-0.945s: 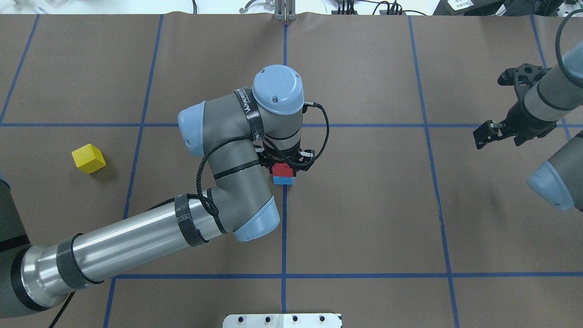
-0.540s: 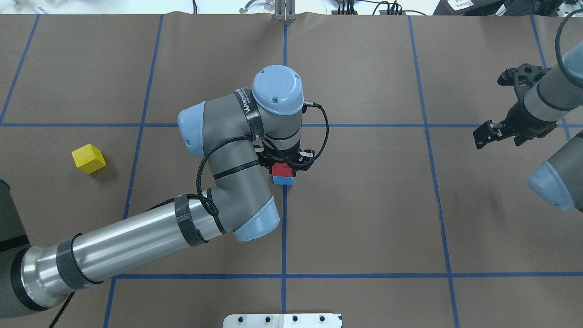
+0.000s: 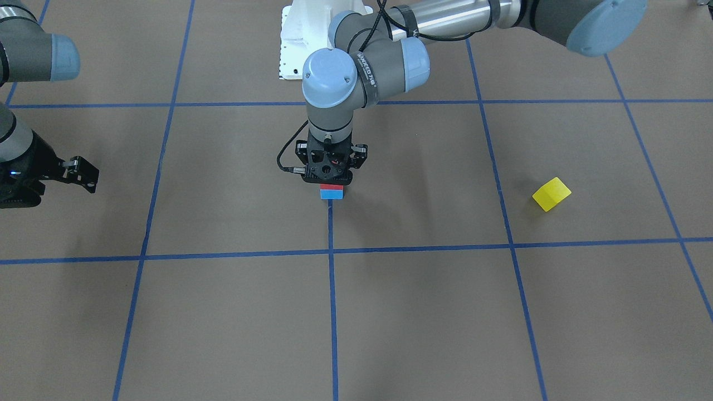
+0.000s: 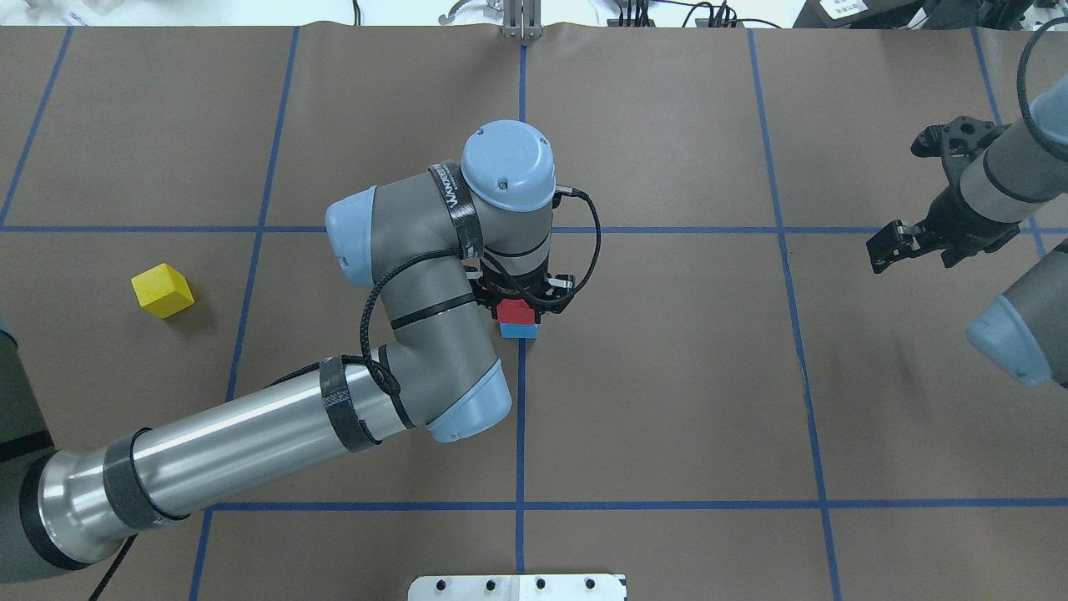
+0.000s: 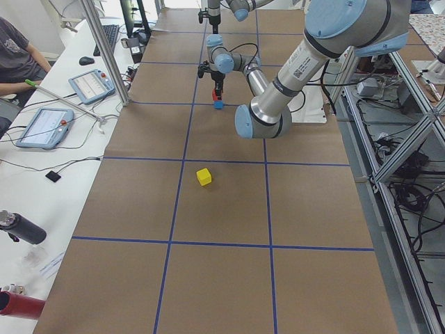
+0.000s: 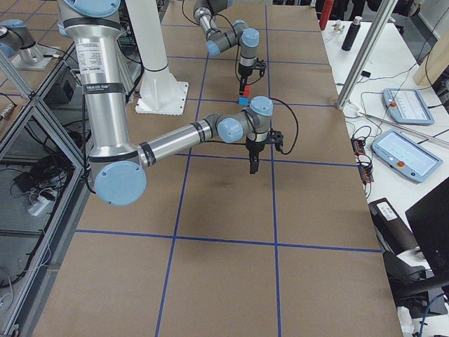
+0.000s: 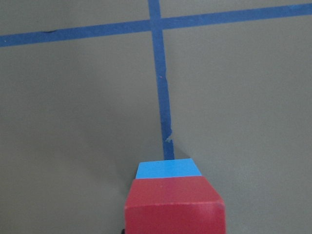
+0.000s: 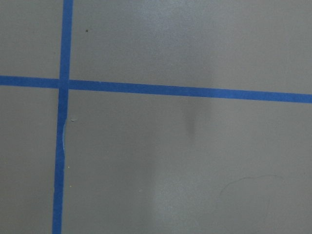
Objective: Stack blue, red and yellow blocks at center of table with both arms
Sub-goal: 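Lower the red cube onto the blue cube with the left gripper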
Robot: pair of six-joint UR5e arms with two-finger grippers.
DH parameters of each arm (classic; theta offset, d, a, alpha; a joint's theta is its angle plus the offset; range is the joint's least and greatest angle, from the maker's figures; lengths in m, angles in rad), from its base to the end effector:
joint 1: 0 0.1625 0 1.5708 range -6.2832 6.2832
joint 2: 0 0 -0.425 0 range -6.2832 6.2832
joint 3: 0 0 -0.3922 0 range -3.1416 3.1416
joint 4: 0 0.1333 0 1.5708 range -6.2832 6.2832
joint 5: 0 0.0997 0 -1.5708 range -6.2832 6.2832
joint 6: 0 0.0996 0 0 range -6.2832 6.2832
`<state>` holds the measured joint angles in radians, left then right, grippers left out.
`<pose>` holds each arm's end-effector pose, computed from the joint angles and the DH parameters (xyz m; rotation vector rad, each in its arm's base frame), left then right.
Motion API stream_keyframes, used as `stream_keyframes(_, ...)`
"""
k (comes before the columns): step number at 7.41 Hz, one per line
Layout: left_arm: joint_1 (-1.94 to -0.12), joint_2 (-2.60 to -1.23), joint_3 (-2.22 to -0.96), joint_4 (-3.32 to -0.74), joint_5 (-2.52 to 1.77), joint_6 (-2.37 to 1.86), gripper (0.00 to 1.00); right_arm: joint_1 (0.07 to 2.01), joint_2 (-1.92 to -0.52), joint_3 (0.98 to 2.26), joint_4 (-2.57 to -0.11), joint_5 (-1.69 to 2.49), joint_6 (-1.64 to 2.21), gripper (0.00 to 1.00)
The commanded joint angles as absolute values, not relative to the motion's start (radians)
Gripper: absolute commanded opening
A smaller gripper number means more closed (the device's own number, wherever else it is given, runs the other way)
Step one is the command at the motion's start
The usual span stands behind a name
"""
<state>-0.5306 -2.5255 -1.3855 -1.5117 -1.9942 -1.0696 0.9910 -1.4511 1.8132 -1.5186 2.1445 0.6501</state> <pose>0.6117 -0.4660 0.1391 -0.0075 0.8081 0.1226 -0.2309 -0.4972 0.4820 0.0028 -0.6938 -0.0514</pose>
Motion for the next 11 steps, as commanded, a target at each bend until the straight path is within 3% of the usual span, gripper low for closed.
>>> stream_keyframes(1, -0.529, -2.526, -1.385, -1.514, -1.994, -1.071, 0.00, 0.991, -1.451, 1.813, -1.519, 2.145, 0.650, 1.00)
stream_keyframes(11, -0.528, -2.517, -1.390, -1.522, -1.993, -1.134, 0.13, 0.991, -1.450, 1.813, -1.519, 2.145, 0.650, 1.00)
